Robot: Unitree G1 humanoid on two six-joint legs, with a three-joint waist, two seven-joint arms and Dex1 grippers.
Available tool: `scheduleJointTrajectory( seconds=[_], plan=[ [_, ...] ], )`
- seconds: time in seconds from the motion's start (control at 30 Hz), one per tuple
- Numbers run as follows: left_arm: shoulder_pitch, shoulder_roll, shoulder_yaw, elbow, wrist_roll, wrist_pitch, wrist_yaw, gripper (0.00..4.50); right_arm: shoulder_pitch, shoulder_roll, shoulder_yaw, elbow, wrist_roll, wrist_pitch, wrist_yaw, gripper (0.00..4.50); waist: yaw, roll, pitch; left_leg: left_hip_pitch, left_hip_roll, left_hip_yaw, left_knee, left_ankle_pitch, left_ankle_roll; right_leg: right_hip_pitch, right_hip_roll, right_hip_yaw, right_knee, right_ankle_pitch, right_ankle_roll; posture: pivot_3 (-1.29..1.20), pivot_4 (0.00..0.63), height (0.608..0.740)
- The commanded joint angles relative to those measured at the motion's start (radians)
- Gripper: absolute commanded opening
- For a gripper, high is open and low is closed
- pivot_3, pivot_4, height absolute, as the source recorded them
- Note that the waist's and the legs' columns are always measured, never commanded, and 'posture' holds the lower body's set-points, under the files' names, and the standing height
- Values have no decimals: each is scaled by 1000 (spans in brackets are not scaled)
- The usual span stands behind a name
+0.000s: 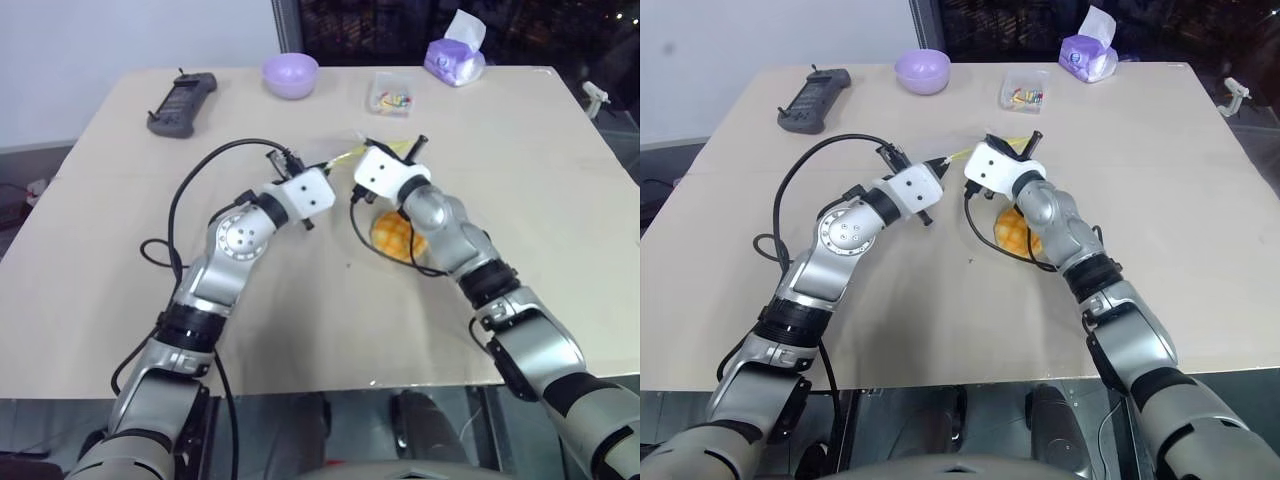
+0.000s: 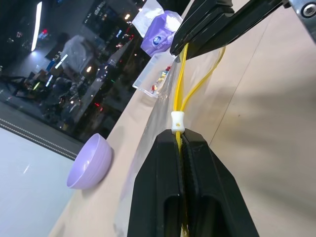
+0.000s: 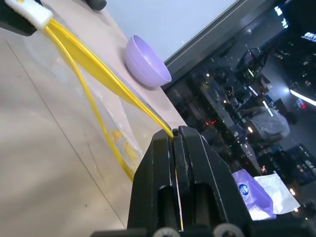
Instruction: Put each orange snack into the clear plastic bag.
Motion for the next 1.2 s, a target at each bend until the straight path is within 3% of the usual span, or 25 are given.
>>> scheduleJointTrajectory(
  seconds=[0.03, 0.13, 0.23, 0.33, 0.4, 1.2],
  plan=[
    [1, 11, 22, -2, 21, -4, 19, 55, -3, -8, -11, -50, 6, -4, -4, 0, 0, 0, 0, 0, 0, 0, 0, 0, 0, 0, 0, 0, 0, 0, 0, 0, 150, 740],
    [4, 6, 28, 0, 12, 0, 11, 55, -2, -9, -12, -53, 6, -3, -4, 0, 0, 0, 0, 0, 0, 0, 0, 0, 0, 0, 0, 0, 0, 0, 0, 0, 150, 740],
    [16, 4, 30, -10, -7, 5, -9, 906, -2, -10, -13, -54, 6, -3, -4, 0, -1, 0, 0, 0, 0, 0, 0, 0, 0, 0, 0, 0, 0, 0, 0, 0, 150, 740],
    [17, 4, 26, -6, 10, 6, 0, 2194, -3, -11, -13, -51, 7, -4, -5, 0, -3, 0, 0, 0, 0, 0, 0, 0, 0, 0, 0, 0, 0, 0, 0, 0, 150, 740],
    [17, 5, 25, -1, 16, 7, 2, 2743, -4, -11, -12, -49, 8, -5, -5, 0, -6, 0, 0, 0, 0, 0, 1, 0, 0, 0, 0, 0, 1, 0, 0, 0, 150, 740],
    [21, -18, 36, -83, -28, 9, -28, 2743, -6, -11, -4, -32, 0, -10, -10, 0, -23, 0, 0, 0, 0, -1, 11, 0, 0, 0, 0, 1, 13, 0, 0, 0, 150, 740]
  ],
)
